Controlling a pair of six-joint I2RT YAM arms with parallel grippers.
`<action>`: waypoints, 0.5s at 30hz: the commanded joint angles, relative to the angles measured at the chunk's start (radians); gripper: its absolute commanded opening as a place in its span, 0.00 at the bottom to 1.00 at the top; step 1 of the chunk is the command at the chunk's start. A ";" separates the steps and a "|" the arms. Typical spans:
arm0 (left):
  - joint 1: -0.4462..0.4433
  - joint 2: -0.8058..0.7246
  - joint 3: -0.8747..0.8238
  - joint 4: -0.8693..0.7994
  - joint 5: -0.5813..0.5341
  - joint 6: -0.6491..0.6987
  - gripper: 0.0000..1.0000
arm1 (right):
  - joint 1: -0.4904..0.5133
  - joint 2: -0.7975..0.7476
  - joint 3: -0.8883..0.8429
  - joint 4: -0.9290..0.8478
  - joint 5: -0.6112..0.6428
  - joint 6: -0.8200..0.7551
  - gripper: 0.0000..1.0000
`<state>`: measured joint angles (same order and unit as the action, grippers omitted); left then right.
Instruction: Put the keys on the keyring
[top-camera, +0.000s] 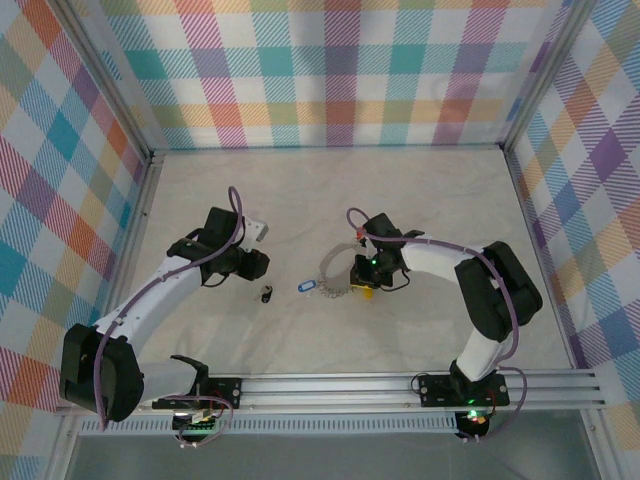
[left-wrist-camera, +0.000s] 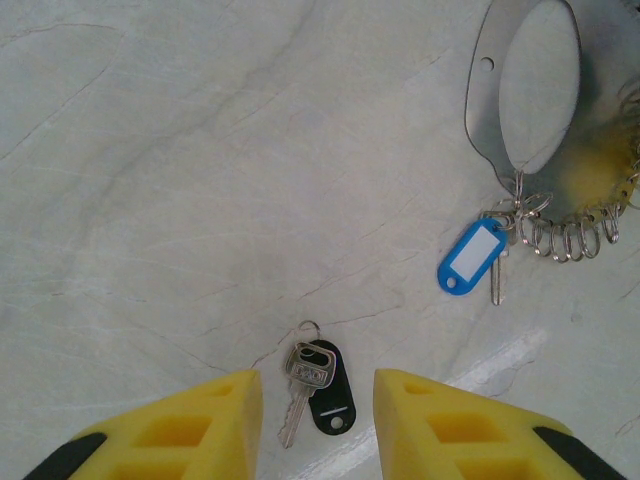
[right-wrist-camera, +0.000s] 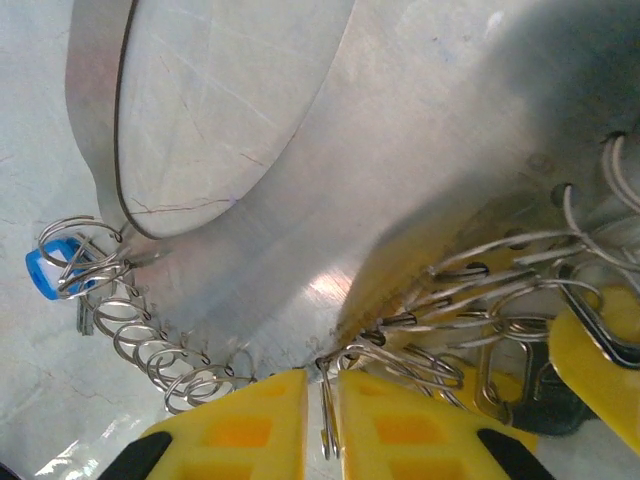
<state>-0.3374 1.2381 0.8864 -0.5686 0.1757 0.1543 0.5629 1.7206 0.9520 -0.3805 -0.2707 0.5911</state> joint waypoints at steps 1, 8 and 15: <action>0.014 -0.028 -0.010 0.020 0.024 0.019 0.35 | 0.004 0.022 0.013 0.010 -0.015 -0.005 0.15; 0.014 -0.039 -0.012 0.021 0.020 0.019 0.35 | 0.008 0.017 0.008 -0.014 0.007 -0.030 0.14; 0.014 -0.036 -0.009 0.021 0.024 0.018 0.35 | 0.015 0.002 0.014 -0.034 -0.001 -0.033 0.17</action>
<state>-0.3374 1.2194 0.8860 -0.5686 0.1791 0.1547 0.5697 1.7306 0.9520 -0.3794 -0.2699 0.5743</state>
